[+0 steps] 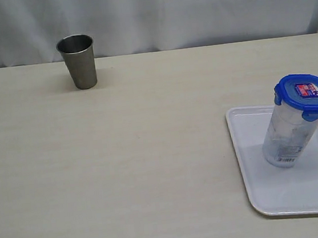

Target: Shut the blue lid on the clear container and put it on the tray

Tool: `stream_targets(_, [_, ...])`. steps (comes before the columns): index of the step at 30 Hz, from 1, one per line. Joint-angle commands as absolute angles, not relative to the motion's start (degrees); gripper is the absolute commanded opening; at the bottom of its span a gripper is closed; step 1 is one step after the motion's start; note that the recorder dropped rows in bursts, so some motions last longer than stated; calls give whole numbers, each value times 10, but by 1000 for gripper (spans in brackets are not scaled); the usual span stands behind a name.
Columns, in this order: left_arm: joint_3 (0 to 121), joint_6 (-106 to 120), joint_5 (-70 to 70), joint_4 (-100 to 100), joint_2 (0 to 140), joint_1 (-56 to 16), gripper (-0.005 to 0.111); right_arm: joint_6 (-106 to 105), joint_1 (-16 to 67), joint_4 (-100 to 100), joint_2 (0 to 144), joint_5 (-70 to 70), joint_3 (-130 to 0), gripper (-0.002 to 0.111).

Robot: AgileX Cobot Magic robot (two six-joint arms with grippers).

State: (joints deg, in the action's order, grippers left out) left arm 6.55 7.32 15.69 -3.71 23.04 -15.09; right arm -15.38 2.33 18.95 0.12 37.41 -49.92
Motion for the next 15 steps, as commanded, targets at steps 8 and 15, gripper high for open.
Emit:
stream_targets(8, [0,57,90,-37,47,-52,0,-152,21,192,0,378,-499,4])
stream_targets(15, [0,57,40,-35,0,-32,0,-152,21,192,0,378,-499,4])
